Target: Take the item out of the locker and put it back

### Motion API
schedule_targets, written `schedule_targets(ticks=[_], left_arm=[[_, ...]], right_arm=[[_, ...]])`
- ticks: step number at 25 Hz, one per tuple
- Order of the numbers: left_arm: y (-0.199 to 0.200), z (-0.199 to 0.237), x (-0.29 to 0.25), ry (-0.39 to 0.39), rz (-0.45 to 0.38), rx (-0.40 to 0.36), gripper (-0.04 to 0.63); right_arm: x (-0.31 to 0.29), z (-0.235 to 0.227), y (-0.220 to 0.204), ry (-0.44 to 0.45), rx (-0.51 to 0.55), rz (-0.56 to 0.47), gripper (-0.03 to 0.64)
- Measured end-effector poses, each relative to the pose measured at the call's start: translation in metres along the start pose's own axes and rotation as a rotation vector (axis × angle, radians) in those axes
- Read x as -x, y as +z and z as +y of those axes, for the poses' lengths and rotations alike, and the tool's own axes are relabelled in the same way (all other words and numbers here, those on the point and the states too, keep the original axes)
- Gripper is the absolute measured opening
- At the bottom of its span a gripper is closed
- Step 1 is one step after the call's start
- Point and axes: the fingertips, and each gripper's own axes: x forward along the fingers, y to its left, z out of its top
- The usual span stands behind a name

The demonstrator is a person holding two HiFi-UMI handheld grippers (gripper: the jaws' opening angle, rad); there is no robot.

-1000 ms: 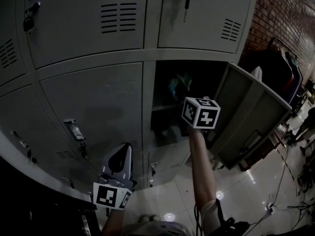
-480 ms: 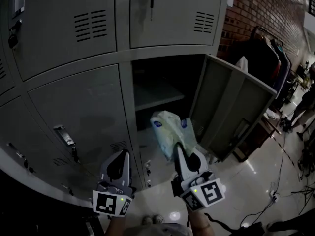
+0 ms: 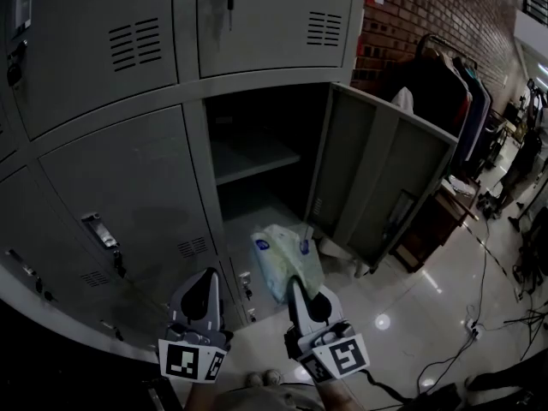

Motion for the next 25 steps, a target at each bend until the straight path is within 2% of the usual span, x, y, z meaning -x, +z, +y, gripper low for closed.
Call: schedule_targets(ticks=[17, 22, 25], left_arm=[[-0.005, 0.008, -0.002, 0.019, 0.009, -0.007, 0.006], [-0.005, 0.009, -0.004, 0.017, 0.006, -0.014, 0.006], [-0.005, 0.014, -0.003, 0.03, 0.009, -0.014, 0.006]], right_arm=[[0.006, -0.008, -0.001, -0.009, -0.019, -0.017, 0.012], [0.0, -0.013, 0.023, 0.02, -0.025, -0.066, 0.012], [-0.043, -0.017, 0.055, 0.058, 0.018, -0.088, 0.012]])
